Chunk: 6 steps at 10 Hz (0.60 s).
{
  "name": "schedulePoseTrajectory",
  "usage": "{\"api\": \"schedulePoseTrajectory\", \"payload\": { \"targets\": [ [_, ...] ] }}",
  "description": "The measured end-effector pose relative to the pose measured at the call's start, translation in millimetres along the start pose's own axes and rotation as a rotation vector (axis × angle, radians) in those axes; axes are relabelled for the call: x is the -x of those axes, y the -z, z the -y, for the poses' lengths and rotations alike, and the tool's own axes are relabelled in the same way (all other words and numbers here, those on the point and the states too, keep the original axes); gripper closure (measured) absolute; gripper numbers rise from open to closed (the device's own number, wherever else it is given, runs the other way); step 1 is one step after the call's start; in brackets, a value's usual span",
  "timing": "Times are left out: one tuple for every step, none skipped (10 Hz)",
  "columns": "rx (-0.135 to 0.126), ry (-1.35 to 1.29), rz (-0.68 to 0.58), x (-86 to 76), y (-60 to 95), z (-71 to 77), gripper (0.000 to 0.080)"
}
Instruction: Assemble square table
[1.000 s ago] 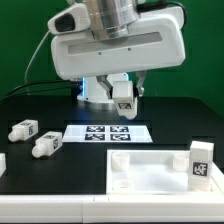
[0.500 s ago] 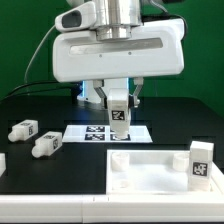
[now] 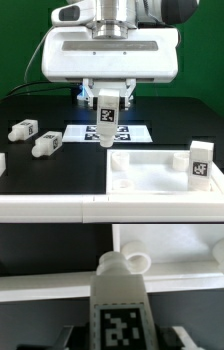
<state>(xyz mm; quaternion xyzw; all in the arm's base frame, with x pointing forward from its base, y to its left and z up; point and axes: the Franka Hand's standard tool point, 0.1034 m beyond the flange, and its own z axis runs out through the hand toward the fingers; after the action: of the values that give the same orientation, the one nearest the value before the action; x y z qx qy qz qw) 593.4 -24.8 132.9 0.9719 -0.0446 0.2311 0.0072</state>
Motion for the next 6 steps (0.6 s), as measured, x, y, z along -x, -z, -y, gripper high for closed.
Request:
{"api": "schedulePoseTrajectory", "payload": {
  "targets": [
    [-0.012,-0.008,0.022,-2.2,-7.6,3.9,0.0515],
    [-0.020,-0.014,0.018,-13.1,-16.5,7.7,0.0515],
    [-0.012,-0.032,-0.027,-25.2,-24.2,15.0,0.0515],
    [0.006,-0.048,-0.087,-28.6,-30.4,25.8,0.0515],
    [0.010,-0.029,-0.082,-25.3,-33.5,29.4,0.0515],
    [0.012,-0.032,-0.084,-26.1,-33.2,27.3,0.0515]
  ]
}}
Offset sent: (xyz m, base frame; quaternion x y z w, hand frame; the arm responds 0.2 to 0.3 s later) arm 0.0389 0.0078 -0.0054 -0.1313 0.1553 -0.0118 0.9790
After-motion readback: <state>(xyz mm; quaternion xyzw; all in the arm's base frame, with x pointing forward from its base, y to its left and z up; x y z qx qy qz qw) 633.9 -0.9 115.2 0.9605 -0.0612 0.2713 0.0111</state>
